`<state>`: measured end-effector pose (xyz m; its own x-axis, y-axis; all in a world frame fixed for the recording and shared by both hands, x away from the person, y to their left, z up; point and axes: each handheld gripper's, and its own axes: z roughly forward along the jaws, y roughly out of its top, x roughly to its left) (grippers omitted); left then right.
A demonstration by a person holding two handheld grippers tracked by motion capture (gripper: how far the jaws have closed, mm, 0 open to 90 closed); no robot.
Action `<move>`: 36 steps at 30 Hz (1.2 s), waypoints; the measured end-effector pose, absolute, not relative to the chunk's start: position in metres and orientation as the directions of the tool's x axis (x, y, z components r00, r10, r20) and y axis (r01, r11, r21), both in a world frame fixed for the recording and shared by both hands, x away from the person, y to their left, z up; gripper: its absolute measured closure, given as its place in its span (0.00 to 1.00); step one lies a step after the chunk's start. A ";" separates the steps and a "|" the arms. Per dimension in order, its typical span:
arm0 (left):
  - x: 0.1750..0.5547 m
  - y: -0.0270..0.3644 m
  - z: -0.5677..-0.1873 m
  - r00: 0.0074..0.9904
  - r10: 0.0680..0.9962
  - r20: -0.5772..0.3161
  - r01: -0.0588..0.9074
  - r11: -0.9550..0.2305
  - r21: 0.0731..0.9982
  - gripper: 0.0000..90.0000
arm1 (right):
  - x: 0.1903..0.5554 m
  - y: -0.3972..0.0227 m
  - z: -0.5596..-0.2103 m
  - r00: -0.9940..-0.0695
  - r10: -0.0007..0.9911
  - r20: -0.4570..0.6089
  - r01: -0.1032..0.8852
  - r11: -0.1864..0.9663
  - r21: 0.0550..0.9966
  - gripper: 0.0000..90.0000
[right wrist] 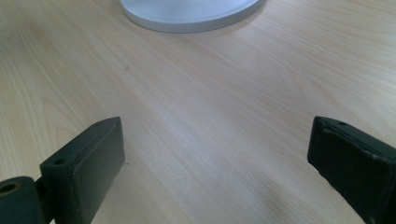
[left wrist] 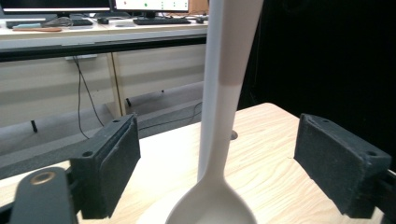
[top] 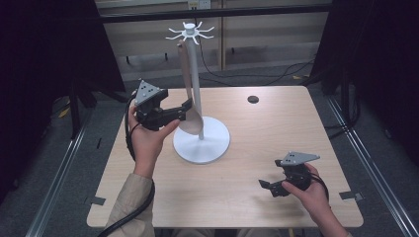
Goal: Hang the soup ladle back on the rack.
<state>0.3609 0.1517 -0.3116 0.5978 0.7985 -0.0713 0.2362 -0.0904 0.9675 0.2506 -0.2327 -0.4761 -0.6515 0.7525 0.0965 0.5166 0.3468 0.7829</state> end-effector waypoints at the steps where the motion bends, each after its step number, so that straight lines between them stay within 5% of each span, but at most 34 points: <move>1: 0.360 0.153 -0.313 0.595 0.801 -0.068 0.239 -0.095 0.967 0.14 | 0.250 -0.233 -0.476 -0.651 0.753 0.097 0.515 0.344 0.786 0.04; 36: 0.347 0.170 -0.361 0.575 0.813 -0.087 0.289 -0.104 0.952 0.11 | 0.248 -0.238 -0.477 -0.643 0.760 0.096 0.519 0.340 0.784 0.04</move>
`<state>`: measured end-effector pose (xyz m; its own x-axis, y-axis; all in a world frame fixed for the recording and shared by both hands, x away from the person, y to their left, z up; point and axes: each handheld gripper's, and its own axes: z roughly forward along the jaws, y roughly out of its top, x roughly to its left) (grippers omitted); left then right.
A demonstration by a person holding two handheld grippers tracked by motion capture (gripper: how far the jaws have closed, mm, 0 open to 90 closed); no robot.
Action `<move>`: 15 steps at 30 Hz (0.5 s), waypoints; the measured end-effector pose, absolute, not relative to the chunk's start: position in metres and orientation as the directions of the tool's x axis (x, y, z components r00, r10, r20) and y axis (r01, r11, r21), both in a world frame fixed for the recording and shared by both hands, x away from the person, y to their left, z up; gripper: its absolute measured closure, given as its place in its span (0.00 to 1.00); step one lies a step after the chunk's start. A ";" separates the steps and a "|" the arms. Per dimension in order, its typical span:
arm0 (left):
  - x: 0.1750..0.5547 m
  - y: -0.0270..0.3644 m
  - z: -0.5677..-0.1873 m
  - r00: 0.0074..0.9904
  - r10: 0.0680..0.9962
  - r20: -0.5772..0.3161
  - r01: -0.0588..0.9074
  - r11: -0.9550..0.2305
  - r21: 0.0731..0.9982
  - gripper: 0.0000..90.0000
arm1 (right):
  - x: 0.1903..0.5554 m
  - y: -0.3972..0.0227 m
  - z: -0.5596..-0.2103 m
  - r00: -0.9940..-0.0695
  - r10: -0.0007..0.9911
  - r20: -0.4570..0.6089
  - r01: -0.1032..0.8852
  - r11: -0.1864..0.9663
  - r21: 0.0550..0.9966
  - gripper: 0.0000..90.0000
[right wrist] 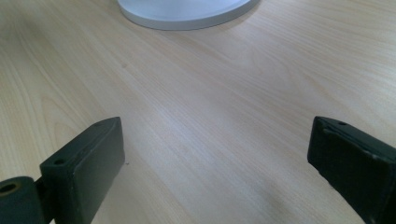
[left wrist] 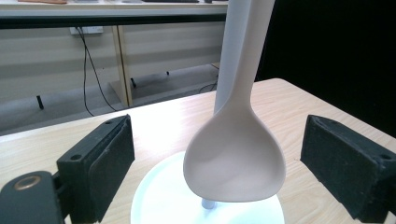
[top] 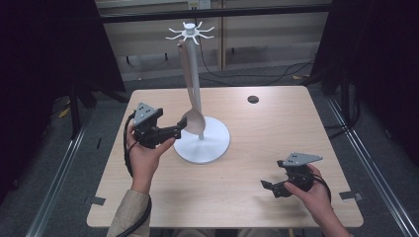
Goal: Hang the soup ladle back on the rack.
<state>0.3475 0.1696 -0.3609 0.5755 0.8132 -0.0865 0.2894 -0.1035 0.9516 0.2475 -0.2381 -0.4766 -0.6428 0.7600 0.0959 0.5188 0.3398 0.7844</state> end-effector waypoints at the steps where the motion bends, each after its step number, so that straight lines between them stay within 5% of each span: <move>1: 0.347 0.170 -0.362 0.576 0.813 -0.087 0.291 -0.104 0.951 0.11 | 0.248 -0.238 -0.477 -0.642 0.761 0.097 0.520 0.339 0.784 0.04; 15: 0.341 0.173 -0.380 0.578 0.811 -0.085 0.296 -0.112 0.949 0.10 | 0.247 -0.239 -0.476 -0.641 0.762 0.097 0.520 0.338 0.785 0.04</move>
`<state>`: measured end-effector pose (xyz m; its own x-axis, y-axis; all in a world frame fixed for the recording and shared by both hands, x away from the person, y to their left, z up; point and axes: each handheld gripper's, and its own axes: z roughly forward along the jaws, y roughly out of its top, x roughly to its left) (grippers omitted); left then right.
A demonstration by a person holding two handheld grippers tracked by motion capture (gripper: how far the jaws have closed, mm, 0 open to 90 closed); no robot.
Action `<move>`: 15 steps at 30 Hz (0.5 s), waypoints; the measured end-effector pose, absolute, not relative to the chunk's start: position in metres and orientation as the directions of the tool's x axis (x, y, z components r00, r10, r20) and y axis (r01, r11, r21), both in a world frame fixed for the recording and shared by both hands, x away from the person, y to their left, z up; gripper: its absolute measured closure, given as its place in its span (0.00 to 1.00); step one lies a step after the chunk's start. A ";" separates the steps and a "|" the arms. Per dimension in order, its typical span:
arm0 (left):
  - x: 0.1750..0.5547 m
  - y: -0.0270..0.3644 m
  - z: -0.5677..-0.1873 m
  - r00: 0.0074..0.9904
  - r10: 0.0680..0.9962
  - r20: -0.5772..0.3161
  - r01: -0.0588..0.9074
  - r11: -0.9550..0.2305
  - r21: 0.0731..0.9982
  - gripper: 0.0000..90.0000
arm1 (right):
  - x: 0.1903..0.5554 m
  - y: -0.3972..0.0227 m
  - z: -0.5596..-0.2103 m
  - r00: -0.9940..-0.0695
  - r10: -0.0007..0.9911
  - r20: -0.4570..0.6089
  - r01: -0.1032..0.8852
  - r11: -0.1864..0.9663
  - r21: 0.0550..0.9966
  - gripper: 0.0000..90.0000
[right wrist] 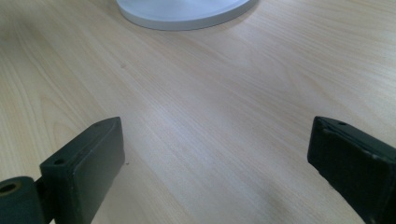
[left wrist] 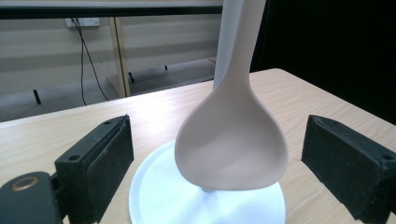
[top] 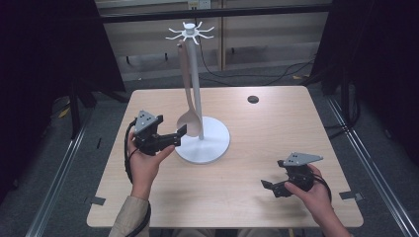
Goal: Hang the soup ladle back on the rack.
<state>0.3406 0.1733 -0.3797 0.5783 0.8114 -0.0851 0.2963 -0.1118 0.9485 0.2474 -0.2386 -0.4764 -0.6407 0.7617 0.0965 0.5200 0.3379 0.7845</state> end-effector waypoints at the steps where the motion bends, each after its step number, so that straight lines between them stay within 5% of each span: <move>1: 0.340 0.174 -0.381 0.585 0.806 -0.087 0.296 -0.112 0.949 0.10 | 0.247 -0.239 -0.476 -0.641 0.761 0.096 0.520 0.339 0.784 0.04; 15: 0.334 0.174 -0.395 0.599 0.796 -0.084 0.304 -0.128 0.944 0.09 | 0.247 -0.239 -0.475 -0.642 0.761 0.094 0.516 0.338 0.787 0.04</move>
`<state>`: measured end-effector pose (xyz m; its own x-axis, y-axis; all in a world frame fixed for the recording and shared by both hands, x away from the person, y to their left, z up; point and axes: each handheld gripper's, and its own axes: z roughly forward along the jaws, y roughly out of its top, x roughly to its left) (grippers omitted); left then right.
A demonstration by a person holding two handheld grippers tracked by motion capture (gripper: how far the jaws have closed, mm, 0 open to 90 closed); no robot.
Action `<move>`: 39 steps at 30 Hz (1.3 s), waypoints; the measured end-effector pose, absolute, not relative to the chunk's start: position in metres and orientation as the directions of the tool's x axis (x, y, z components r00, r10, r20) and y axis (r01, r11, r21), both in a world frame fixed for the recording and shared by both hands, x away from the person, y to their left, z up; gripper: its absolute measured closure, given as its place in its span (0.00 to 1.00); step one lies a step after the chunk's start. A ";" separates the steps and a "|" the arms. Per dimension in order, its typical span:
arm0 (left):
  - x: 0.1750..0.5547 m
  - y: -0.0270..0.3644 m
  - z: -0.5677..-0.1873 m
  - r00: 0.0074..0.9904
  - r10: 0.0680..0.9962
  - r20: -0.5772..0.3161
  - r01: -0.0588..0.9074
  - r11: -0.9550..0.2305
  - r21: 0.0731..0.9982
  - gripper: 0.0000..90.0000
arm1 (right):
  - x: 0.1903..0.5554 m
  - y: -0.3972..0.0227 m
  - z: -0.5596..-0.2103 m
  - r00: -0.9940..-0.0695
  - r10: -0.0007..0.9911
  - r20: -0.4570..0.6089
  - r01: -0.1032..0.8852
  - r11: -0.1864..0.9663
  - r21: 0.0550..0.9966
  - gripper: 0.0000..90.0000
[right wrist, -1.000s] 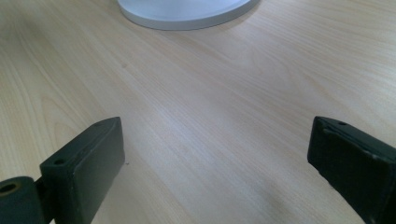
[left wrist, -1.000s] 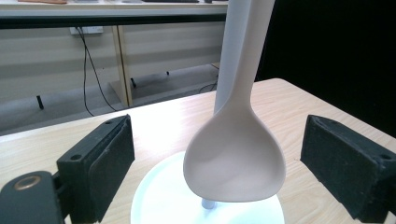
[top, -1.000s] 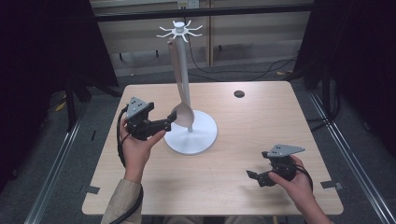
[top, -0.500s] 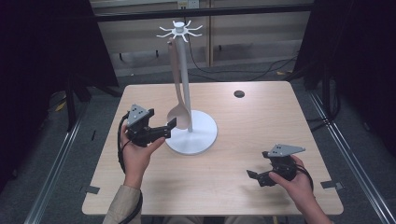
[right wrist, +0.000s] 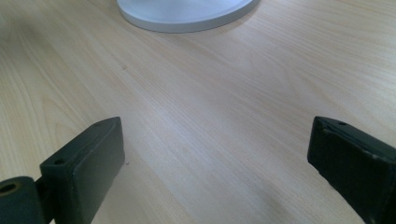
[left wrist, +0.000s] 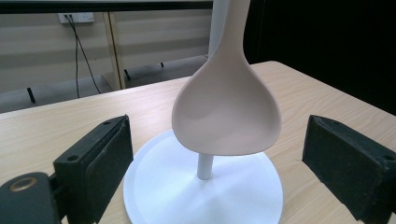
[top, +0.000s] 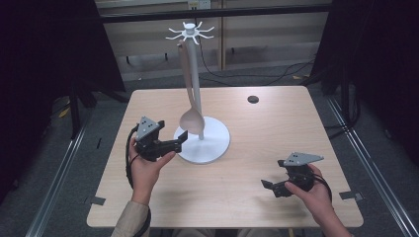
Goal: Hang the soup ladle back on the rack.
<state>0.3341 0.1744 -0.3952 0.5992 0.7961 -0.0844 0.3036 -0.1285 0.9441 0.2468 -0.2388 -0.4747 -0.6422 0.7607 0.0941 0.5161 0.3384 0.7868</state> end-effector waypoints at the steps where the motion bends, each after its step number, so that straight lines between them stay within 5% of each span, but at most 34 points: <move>1: 0.334 0.175 -0.396 0.599 0.797 -0.081 0.303 -0.133 0.944 0.09 | 0.247 -0.239 -0.475 -0.643 0.760 0.094 0.517 0.339 0.786 0.04; 39: 0.323 0.193 -0.438 0.611 0.783 -0.113 0.349 -0.138 0.927 0.09 | 0.246 -0.237 -0.475 -0.650 0.754 0.094 0.513 0.344 0.786 0.04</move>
<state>0.3227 0.1926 -0.4379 0.6112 0.7834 -0.1129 0.3486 -0.1384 0.9270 0.2456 -0.2373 -0.4746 -0.6502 0.7539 0.0944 0.5131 0.3441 0.7863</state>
